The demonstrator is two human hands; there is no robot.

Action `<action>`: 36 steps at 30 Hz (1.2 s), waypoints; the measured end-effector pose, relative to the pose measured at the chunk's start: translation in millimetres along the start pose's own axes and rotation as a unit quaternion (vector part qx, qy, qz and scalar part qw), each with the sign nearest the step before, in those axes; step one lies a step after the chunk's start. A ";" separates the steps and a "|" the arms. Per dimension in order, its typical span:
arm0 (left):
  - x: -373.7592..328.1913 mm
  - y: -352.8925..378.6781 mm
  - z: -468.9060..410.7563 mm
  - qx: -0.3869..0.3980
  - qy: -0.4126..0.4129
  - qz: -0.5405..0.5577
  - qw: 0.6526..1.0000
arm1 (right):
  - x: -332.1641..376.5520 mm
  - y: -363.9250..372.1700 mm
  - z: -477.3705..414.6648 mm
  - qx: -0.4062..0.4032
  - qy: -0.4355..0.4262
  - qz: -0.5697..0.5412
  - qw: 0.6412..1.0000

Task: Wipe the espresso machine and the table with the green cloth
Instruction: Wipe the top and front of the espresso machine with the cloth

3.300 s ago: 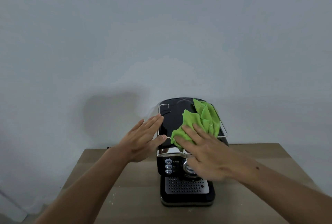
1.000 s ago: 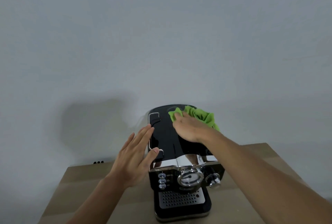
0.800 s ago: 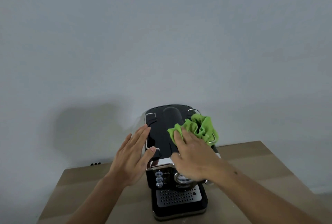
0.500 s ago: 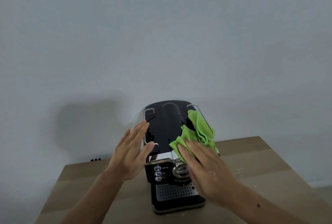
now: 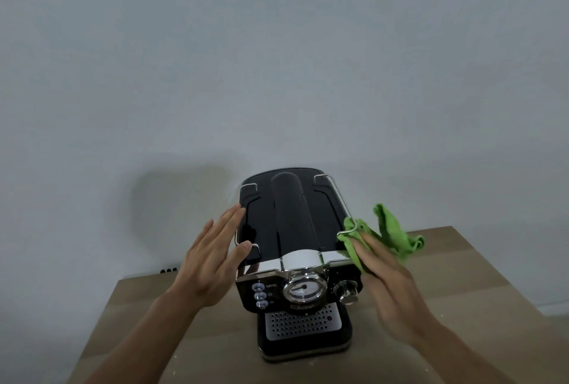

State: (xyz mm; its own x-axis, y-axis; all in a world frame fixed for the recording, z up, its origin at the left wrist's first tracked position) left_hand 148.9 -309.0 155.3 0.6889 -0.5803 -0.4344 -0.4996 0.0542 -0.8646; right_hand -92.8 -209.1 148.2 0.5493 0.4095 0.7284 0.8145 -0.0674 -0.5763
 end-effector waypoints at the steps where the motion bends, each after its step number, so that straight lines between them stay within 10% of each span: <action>1: 0.0 -0.4 0.4 0.000 -0.003 0.003 1.000 | -3.4 1.5 -6.8 0.043 0.006 -0.053 0.998; 18: -12.8 -5.1 -4.3 0.008 -0.026 -0.025 0.999 | -81.0 -6.2 -131.7 0.254 0.042 -0.028 0.966; 27: -24.4 -4.5 3.7 -0.046 0.071 -0.079 0.993 | -123.5 -29.3 -122.4 -0.058 0.199 -0.268 0.941; 36: -10.1 -2.6 1.0 -0.022 -0.021 0.049 0.998 | -68.0 -2.6 -218.7 0.286 0.259 -0.045 0.922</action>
State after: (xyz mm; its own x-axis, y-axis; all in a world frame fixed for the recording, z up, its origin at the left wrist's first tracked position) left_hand 143.8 -302.5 161.7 0.6567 -0.5400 -0.5265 -0.5874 0.0716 -0.8061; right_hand -91.4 -435.8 181.3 0.6209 -0.1098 0.7761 0.7109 0.4959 -0.4986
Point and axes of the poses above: each hand's wrist, its own z-axis away from the middle knuckle, its own y-axis out of the palm, x = y × z, the point moved 8 cm from there along -z, towards the middle knuckle, and after that the axes turned 12 degrees about x, right-handed, at the moved point
